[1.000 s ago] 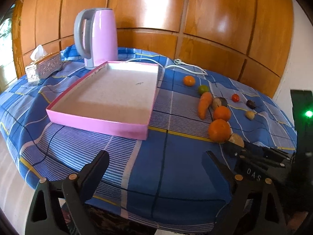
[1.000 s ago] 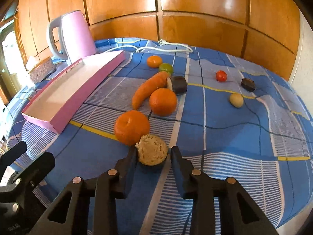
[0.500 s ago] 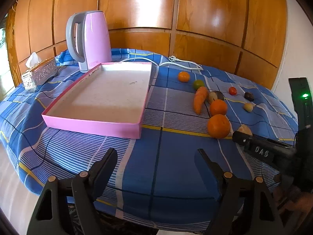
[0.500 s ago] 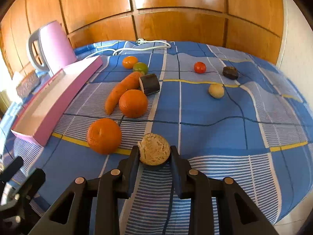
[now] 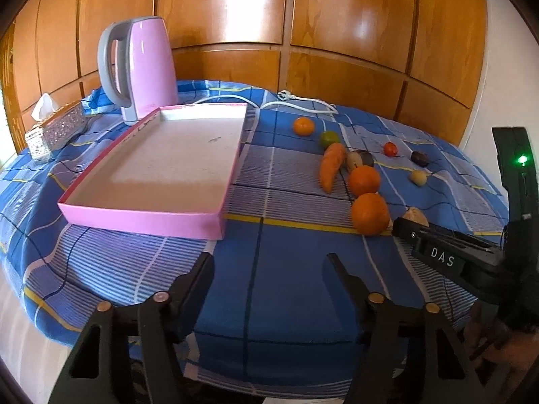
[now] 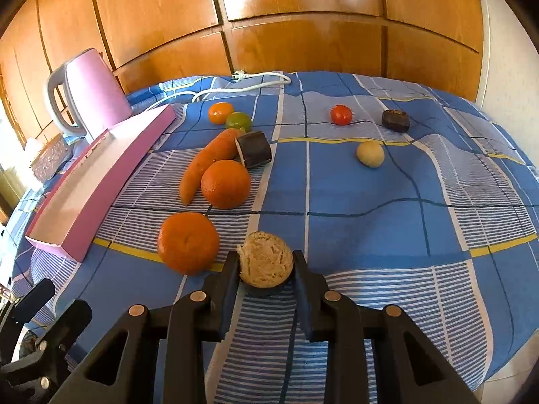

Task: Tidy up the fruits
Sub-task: 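Grasp a mandarin with the left gripper while the right gripper holds the roll, then release the mandarin into the pink tray with the left gripper while the right drops the roll there, then grasp a second mandarin with the right gripper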

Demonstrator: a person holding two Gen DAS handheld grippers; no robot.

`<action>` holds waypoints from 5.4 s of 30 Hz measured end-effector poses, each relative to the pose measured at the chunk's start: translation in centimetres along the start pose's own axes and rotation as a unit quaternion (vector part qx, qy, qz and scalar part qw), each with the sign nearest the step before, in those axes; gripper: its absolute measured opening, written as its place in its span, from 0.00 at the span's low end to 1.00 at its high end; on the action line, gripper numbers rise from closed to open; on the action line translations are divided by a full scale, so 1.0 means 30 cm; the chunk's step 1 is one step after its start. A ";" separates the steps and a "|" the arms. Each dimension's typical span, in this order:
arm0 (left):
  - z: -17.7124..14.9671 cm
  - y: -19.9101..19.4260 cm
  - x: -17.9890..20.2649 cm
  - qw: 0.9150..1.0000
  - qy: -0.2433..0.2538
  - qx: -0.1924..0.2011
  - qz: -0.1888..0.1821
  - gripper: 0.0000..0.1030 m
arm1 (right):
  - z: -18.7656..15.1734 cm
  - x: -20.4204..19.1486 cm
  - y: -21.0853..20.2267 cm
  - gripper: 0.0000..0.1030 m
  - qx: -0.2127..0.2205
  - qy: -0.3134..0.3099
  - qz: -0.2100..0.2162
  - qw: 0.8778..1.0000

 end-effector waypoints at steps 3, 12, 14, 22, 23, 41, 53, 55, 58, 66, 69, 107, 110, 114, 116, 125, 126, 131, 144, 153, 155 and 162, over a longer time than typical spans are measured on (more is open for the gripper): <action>0.022 0.015 0.022 1.000 0.005 -0.002 -0.015 0.57 | 0.004 0.009 0.001 0.30 0.001 0.003 -0.002 1.000; 0.140 0.066 0.139 0.995 0.035 0.004 -0.096 0.56 | 0.009 0.027 -0.001 0.30 0.002 0.014 -0.004 1.000; 0.161 0.091 0.159 0.992 0.026 -0.005 -0.127 0.50 | 0.011 0.033 -0.001 0.30 0.005 0.016 -0.008 1.000; 0.204 0.184 0.226 0.981 0.014 -0.030 -0.190 0.49 | 0.012 0.044 0.002 0.30 0.016 0.001 -0.030 0.999; 0.203 0.197 0.234 0.981 0.018 -0.033 -0.192 0.49 | 0.012 0.044 0.003 0.30 0.016 0.001 -0.030 0.999; 0.138 0.197 0.153 0.993 0.010 -0.008 -0.117 0.35 | 0.009 0.023 -0.004 0.30 0.020 -0.010 -0.019 1.000; 0.106 0.078 0.067 0.999 0.014 0.025 -0.033 0.35 | -0.015 -0.064 -0.042 0.30 0.026 -0.042 0.014 0.999; 0.107 0.056 0.044 0.999 0.006 0.032 -0.024 0.35 | -0.017 -0.083 -0.055 0.30 0.031 -0.049 0.021 0.998; 0.112 0.023 0.020 0.999 -0.003 0.043 -0.008 0.35 | -0.022 -0.112 -0.068 0.30 0.036 -0.061 0.027 0.997; 0.112 -0.013 -0.047 0.998 -0.029 0.051 0.013 0.35 | -0.039 -0.160 -0.076 0.30 0.036 -0.078 0.035 0.996; 0.116 -0.028 -0.073 0.997 -0.038 0.057 0.022 0.35 | -0.040 -0.188 -0.082 0.30 0.038 -0.086 0.041 0.995; 0.131 -0.016 -0.559 0.966 -0.207 0.055 0.147 0.70 | 0.063 -0.655 0.006 0.35 -0.006 -0.150 0.159 0.976; 0.137 -0.023 -0.534 0.968 -0.199 0.057 0.143 0.71 | 0.063 -0.590 0.001 0.36 -0.003 -0.148 0.139 0.979; 0.141 -0.030 -0.492 0.972 -0.183 0.060 0.138 0.71 | 0.076 -0.479 -0.005 0.36 0.005 -0.136 0.110 0.985; 0.146 -0.032 -0.469 0.974 -0.171 0.062 0.136 0.71 | 0.083 -0.431 -0.007 0.36 0.007 -0.128 0.099 0.987; 0.168 -0.026 -0.334 0.986 -0.111 0.067 0.109 0.71 | 0.147 -0.187 -0.025 0.36 0.026 -0.069 0.045 0.996; 0.170 -0.025 -0.310 0.987 -0.101 0.068 0.101 0.71 | 0.155 -0.166 -0.025 0.36 0.029 -0.060 0.040 0.997; 0.187 -0.017 -0.190 0.993 -0.051 0.079 0.066 0.71 | 0.193 -0.014 -0.009 0.36 0.033 0.023 0.015 0.999; 0.156 0.053 -0.045 0.998 0.005 0.055 0.027 0.71 | 0.177 -0.009 0.026 0.36 -0.006 0.076 0.089 0.993; 0.143 0.081 -0.037 0.998 0.005 0.047 0.028 0.71 | 0.143 -0.118 0.080 0.46 -0.022 0.004 0.086 0.996; 0.141 0.088 -0.039 0.999 0.002 0.044 0.027 0.71 | 0.142 -0.124 0.107 0.46 -0.026 -0.004 0.074 0.997; 0.137 0.098 -0.043 0.999 -0.003 0.041 0.025 0.71 | 0.138 -0.132 0.129 0.38 -0.023 -0.032 0.059 0.997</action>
Point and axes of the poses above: each gripper's, at about its wrist camera, not at the fingertips, and y roughly the way its jaws point, x to its right, z to its top, the point moved 9 cm from there along y, roughly the way its jaws point, and after that the axes turned 13 degrees about y, right-handed, at the moved point
